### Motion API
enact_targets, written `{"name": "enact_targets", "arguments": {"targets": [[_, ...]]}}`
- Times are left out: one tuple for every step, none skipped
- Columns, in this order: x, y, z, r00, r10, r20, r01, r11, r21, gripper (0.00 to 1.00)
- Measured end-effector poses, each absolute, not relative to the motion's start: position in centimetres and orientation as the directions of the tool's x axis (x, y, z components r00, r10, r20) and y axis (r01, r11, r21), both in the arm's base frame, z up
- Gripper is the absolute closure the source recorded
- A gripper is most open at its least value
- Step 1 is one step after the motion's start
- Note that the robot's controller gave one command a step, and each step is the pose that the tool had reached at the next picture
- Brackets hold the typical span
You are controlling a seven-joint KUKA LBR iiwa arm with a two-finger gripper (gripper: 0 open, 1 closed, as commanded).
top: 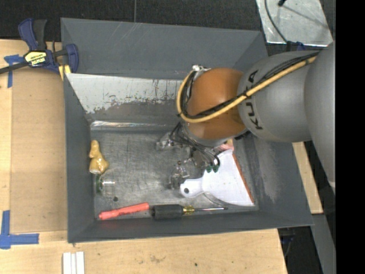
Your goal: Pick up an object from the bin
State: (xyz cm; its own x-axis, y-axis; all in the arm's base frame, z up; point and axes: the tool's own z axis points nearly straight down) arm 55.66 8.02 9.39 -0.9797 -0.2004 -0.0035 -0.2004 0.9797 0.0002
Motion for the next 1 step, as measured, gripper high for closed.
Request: {"name": "enact_targets", "arguments": {"targets": [[53.47,6.08,9.04,-0.951,-0.311,-0.001,-0.311,0.951,0.0,1.0]]}}
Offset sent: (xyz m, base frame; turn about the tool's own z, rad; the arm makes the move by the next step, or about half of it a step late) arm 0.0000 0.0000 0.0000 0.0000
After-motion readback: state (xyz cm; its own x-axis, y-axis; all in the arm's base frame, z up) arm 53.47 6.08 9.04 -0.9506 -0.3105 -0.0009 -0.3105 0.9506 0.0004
